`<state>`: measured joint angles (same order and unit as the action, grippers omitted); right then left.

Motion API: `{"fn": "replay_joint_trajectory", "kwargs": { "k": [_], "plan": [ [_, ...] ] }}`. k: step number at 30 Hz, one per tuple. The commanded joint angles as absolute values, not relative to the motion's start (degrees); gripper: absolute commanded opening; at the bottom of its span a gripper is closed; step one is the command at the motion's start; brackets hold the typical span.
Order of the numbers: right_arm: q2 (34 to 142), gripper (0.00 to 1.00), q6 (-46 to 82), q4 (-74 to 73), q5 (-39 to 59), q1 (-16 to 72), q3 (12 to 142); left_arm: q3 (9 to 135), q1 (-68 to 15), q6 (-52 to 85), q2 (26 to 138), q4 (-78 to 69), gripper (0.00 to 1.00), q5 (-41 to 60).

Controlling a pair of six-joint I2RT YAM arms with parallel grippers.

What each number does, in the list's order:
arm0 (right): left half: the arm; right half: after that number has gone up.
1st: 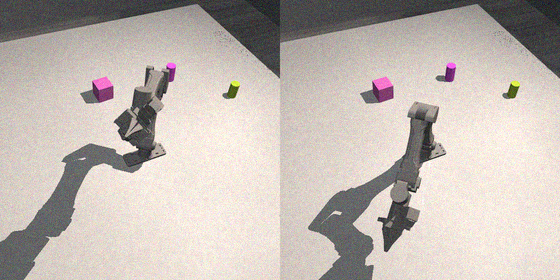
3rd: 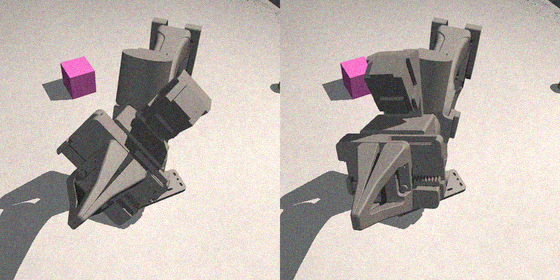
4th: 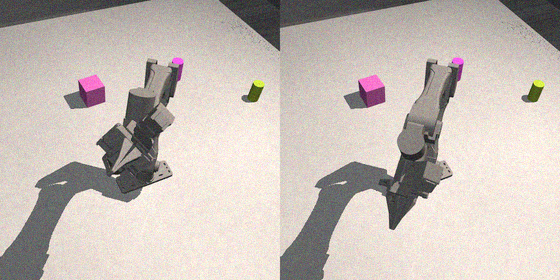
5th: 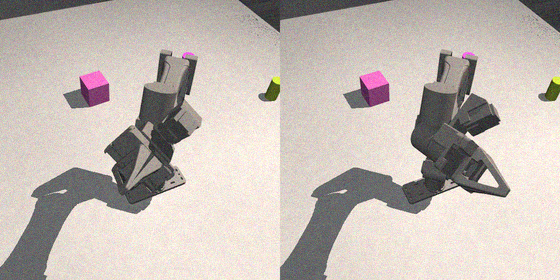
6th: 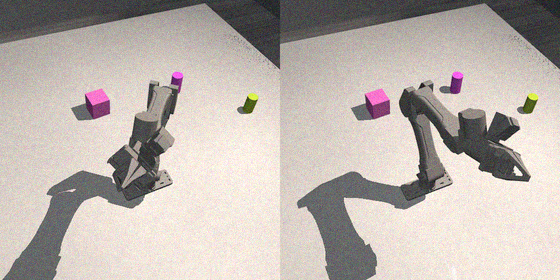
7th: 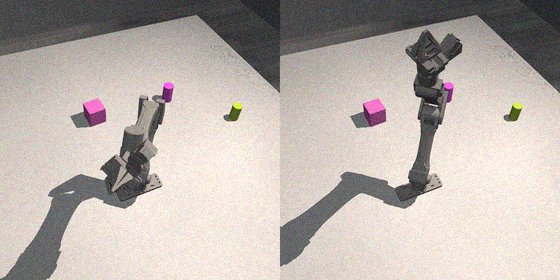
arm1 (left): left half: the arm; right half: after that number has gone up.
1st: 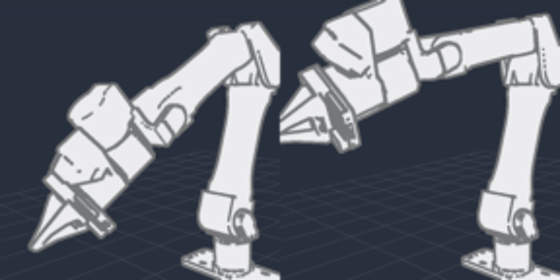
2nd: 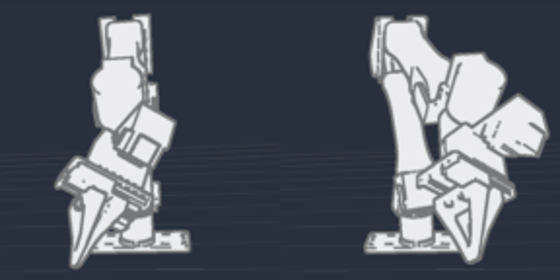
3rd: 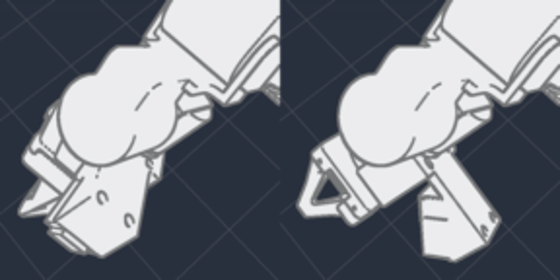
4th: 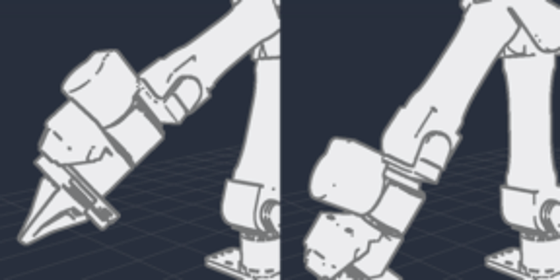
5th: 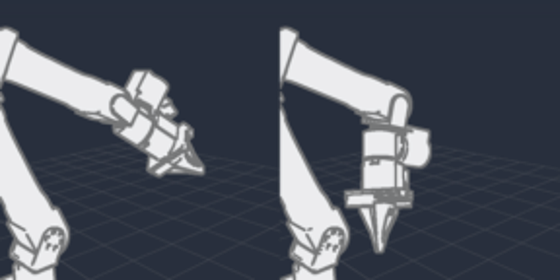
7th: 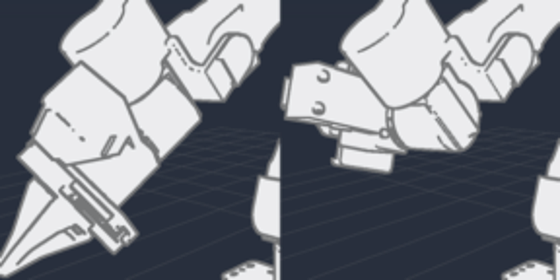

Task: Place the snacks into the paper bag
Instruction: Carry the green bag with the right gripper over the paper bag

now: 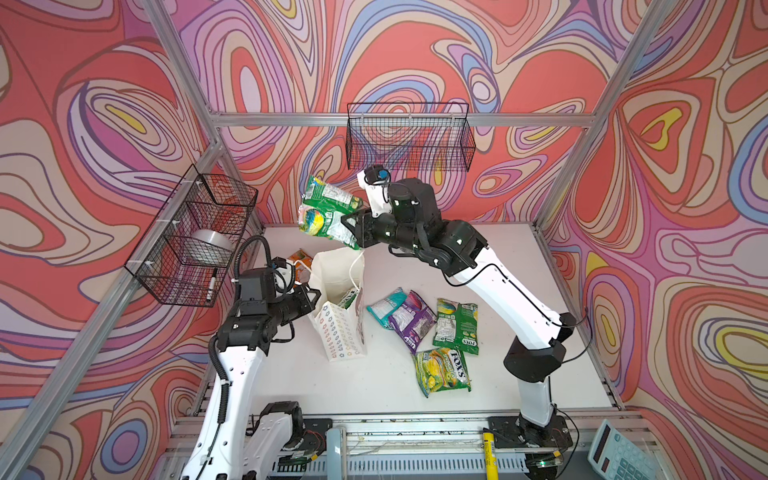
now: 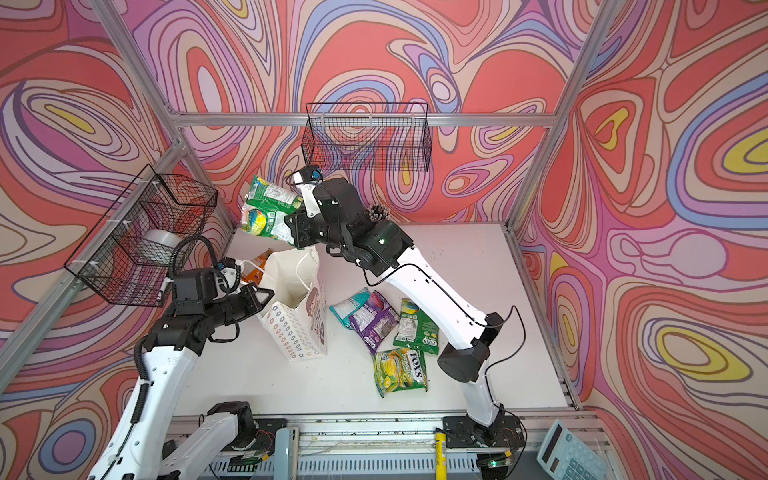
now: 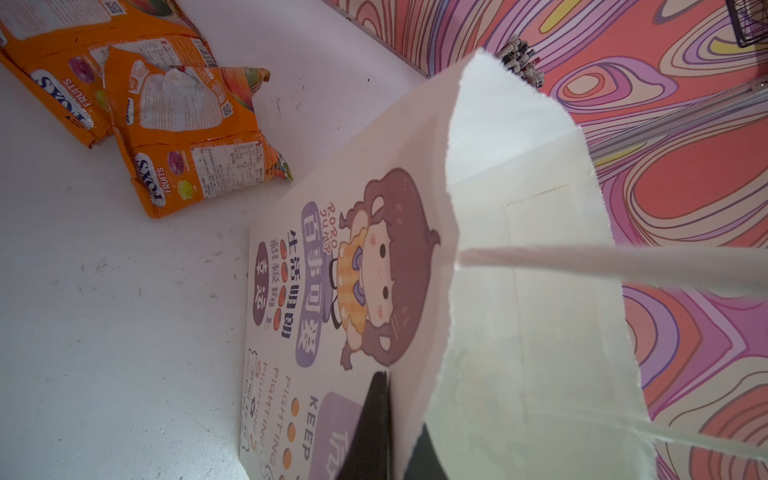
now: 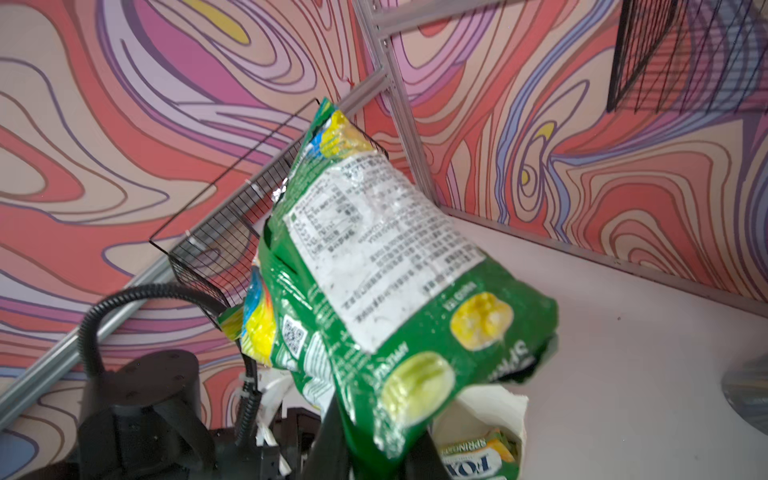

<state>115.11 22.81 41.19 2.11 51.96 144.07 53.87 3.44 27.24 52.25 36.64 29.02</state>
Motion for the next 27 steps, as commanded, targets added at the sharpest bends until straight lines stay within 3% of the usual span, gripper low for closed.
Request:
{"fn": "replay_joint_trajectory", "kwargs": {
  "k": [1,9,19,27],
  "plan": [
    [118.33,0.00,24.44,33.54,0.85,52.14,145.11,53.26,3.78,27.41,52.21,35.35,0.00,30.39],
    [117.96,0.00,29.33,26.73,4.10,52.13,135.21,53.26,3.78,27.33,51.76,35.49,0.00,29.84],
    [105.72,0.00,28.80,32.33,1.55,52.69,114.12,53.78,3.78,27.09,50.17,37.18,0.00,25.44],
    [106.06,0.00,27.20,40.15,-1.91,53.59,114.74,53.96,3.78,26.99,50.19,37.77,0.00,23.65]
  ]
}}
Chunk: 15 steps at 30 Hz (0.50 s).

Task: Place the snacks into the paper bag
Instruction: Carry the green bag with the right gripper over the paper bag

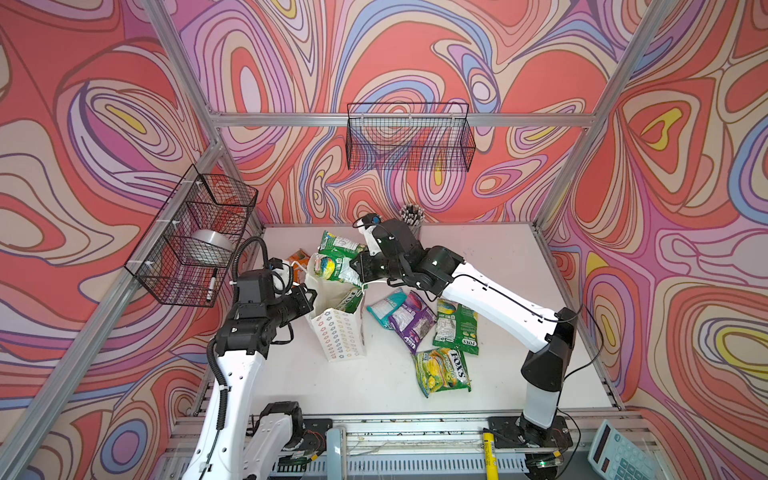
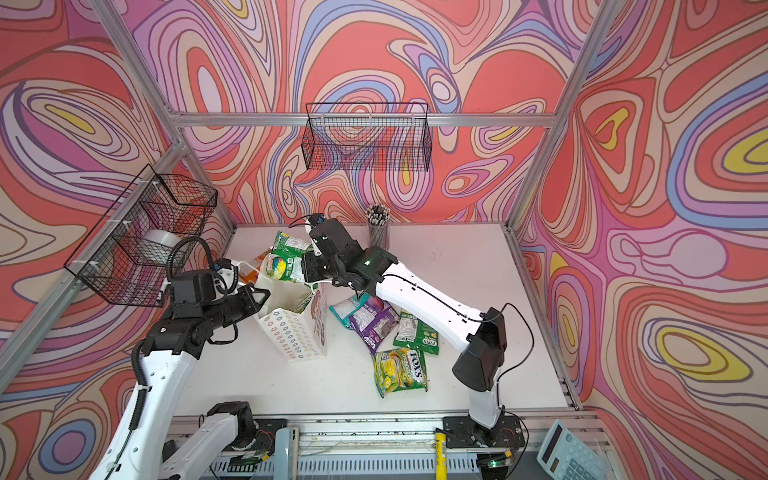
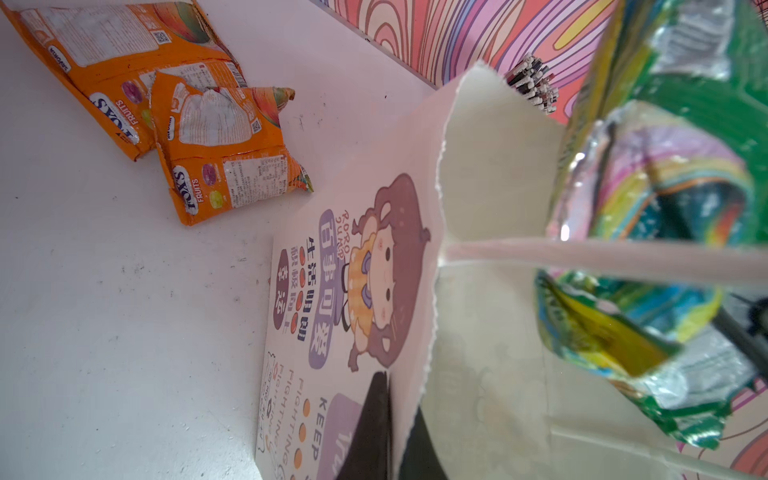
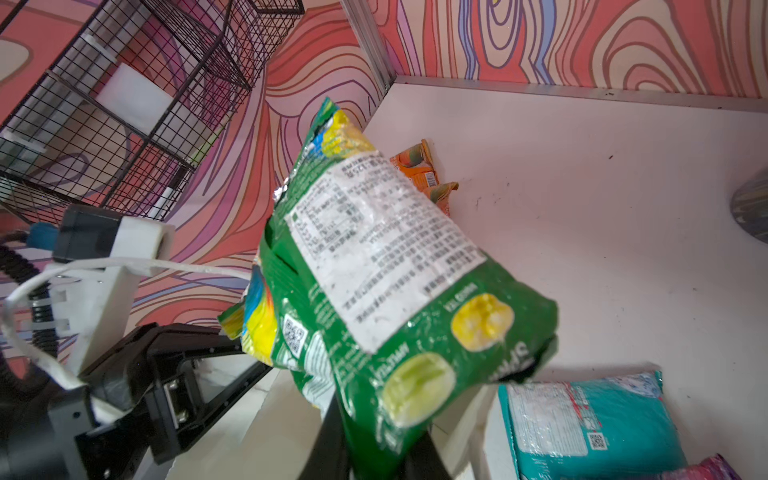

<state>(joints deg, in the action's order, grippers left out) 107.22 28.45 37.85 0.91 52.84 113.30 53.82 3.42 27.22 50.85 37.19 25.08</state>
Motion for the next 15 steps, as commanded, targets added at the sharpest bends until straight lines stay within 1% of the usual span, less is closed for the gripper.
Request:
{"fn": "replay_joint_trajectory", "kwargs": {
  "k": [1,5,8,15],
  "plan": [
    [106.46,0.00,26.50,41.43,-2.44,53.68,115.47,53.96,3.78,26.94,50.11,37.71,0.00,23.51],
    [110.07,0.00,24.15,48.32,-3.43,54.54,120.50,53.99,3.82,26.98,50.10,37.79,0.00,23.32],
    [112.34,0.00,22.51,52.51,-6.02,55.60,123.92,54.05,3.87,26.98,50.00,37.78,0.00,23.29],
    [114.33,0.00,19.79,53.06,-9.90,57.88,126.47,54.14,3.95,26.80,50.36,37.99,0.00,23.09]
  ]
}}
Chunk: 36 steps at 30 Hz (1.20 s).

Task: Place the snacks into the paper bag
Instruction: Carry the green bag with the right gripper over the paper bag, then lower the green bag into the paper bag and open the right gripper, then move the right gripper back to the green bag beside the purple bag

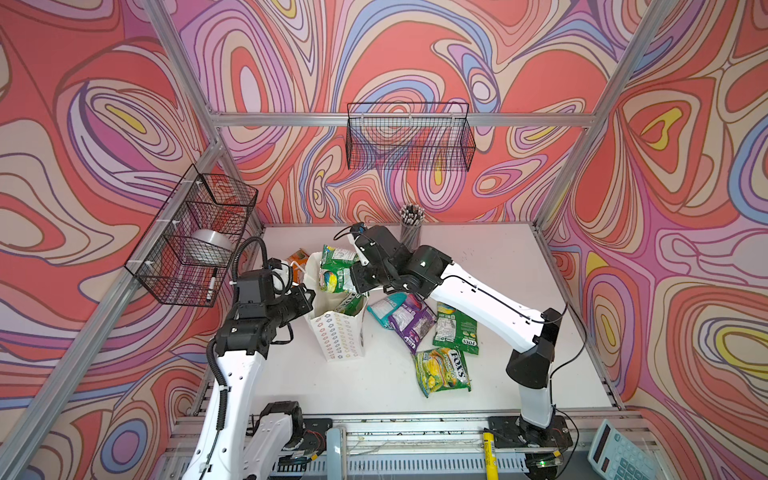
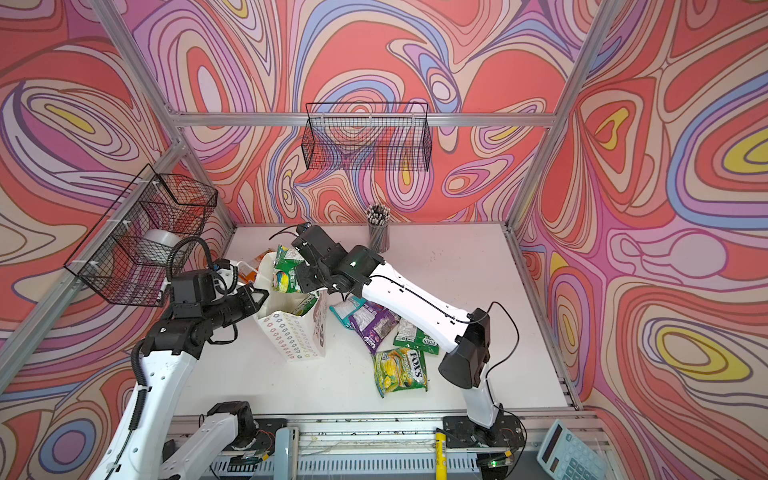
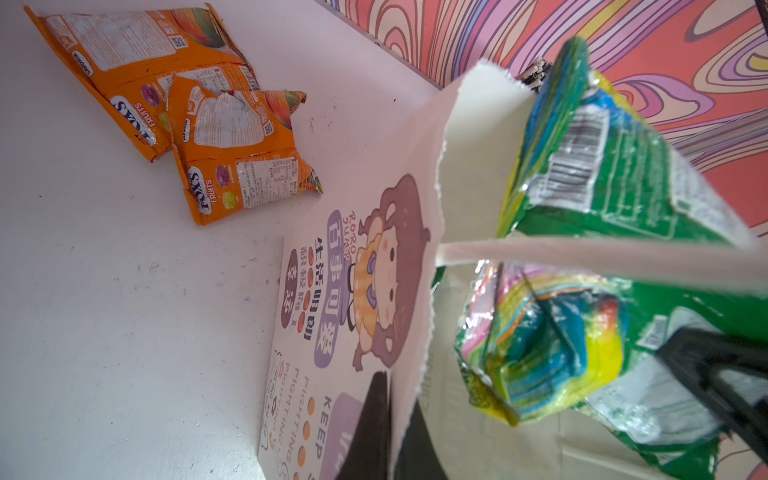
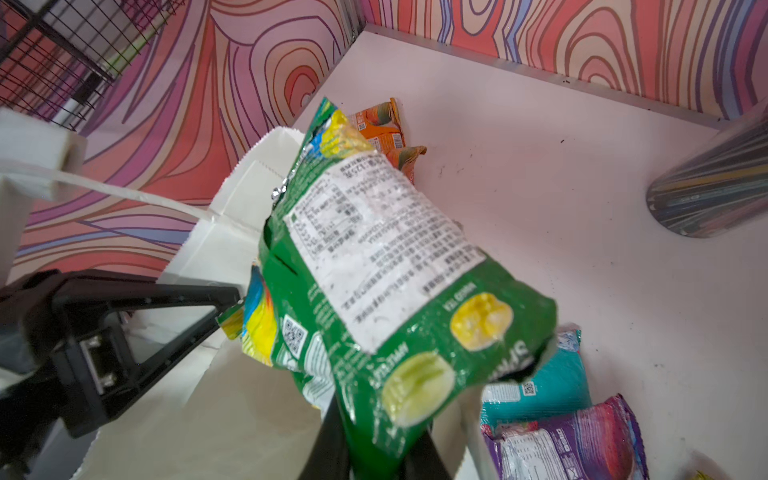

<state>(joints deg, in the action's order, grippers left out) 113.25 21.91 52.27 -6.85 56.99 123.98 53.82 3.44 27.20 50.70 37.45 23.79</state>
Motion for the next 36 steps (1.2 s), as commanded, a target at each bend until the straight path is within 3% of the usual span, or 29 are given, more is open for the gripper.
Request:
{"fn": "replay_joint_trajectory", "kwargs": {
  "k": [1,3,8,18,25,36],
  "plan": [
    [114.76,0.00,19.67,53.21,-10.01,58.00,126.96,54.14,3.95,26.80,50.36,37.98,0.00,23.10],
    [115.51,0.04,19.39,53.73,-10.06,58.25,128.23,54.06,4.00,26.78,50.36,37.86,0.00,23.29],
    [115.36,0.32,18.72,52.95,-9.39,58.45,128.34,54.05,4.04,26.78,50.59,37.73,0.00,23.55],
    [113.28,0.53,17.13,51.32,-8.26,58.80,128.05,54.07,4.19,26.81,50.79,37.79,0.00,23.72],
    [108.89,0.84,14.29,48.98,-7.80,58.89,128.48,54.05,4.22,26.81,50.97,37.77,0.00,23.65],
    [99.45,0.97,12.82,42.98,-12.61,58.46,123.95,54.05,4.22,26.86,51.15,38.06,0.00,23.56]
  ]
}}
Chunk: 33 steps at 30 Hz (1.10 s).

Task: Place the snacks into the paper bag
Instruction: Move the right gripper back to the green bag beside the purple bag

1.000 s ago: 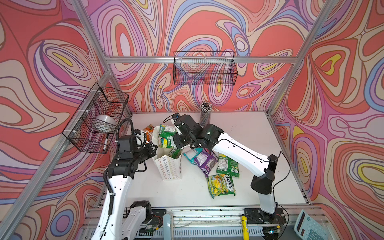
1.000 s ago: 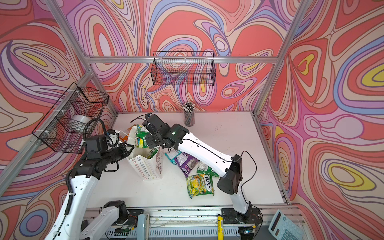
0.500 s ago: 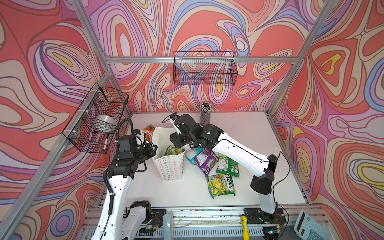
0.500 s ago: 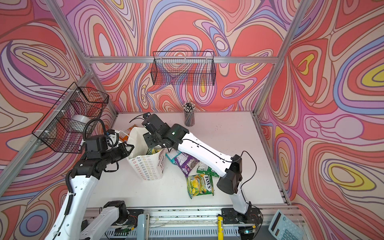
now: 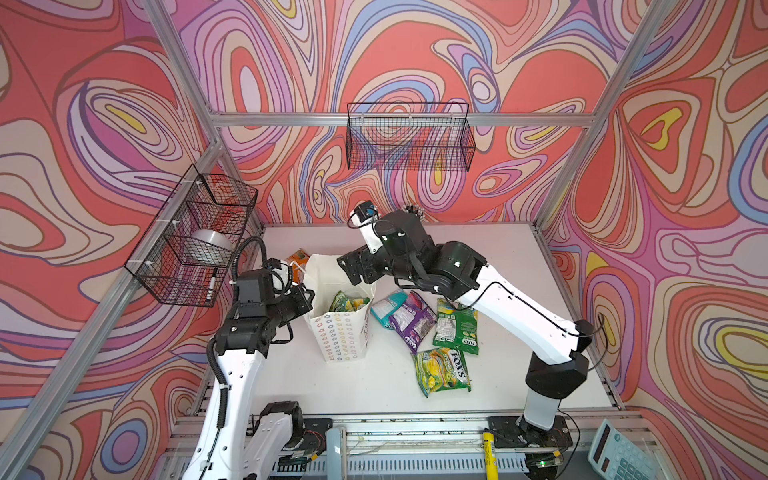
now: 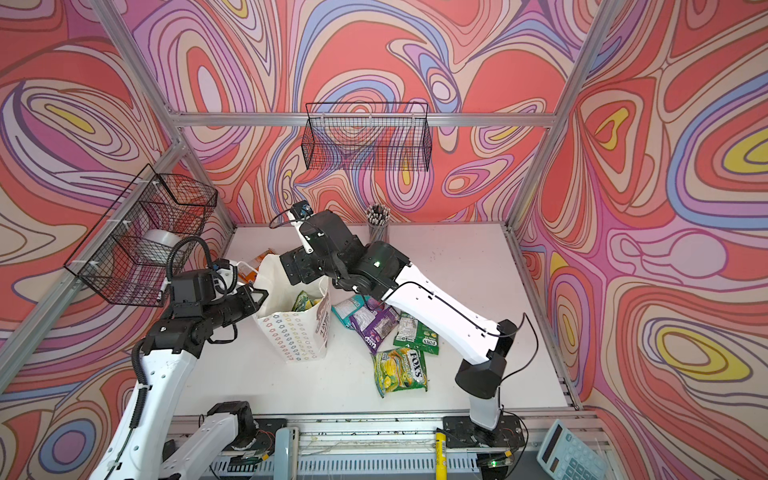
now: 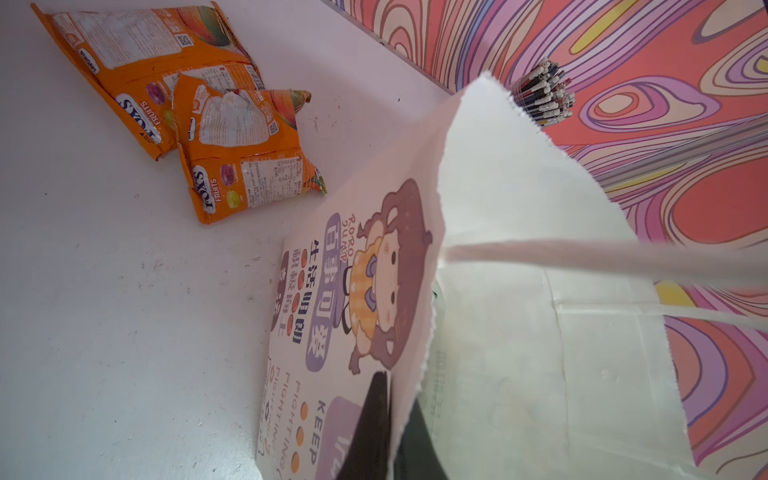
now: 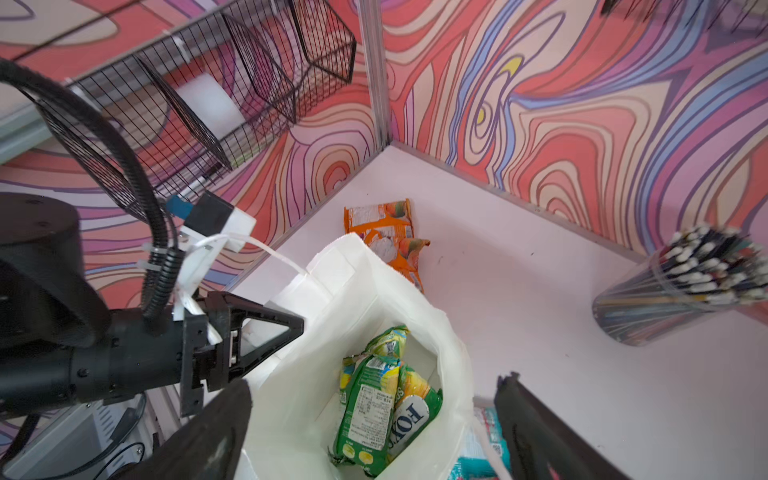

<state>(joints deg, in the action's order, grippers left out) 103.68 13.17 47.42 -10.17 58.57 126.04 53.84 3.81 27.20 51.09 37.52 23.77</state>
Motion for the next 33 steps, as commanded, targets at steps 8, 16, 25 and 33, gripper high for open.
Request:
{"fn": "replay_joint_trajectory", "kwargs": {
  "k": [8,16,25,33],
  "plan": [
    [90.00,0.98,18.28,41.90,-19.16,51.83,113.69,54.14,4.21,26.80,50.97,38.19,0.00,23.26],
    [75.55,0.98,32.03,42.06,-16.35,35.34,87.01,54.05,4.22,26.92,50.45,38.07,0.00,23.78],
    [68.27,0.98,43.14,41.50,-11.84,26.09,62.84,54.05,4.22,27.00,50.54,38.06,0.00,24.56],
    [73.32,0.98,49.06,35.50,-6.04,25.80,50.27,54.04,4.22,27.15,50.62,38.01,0.00,24.87]
  ]
}}
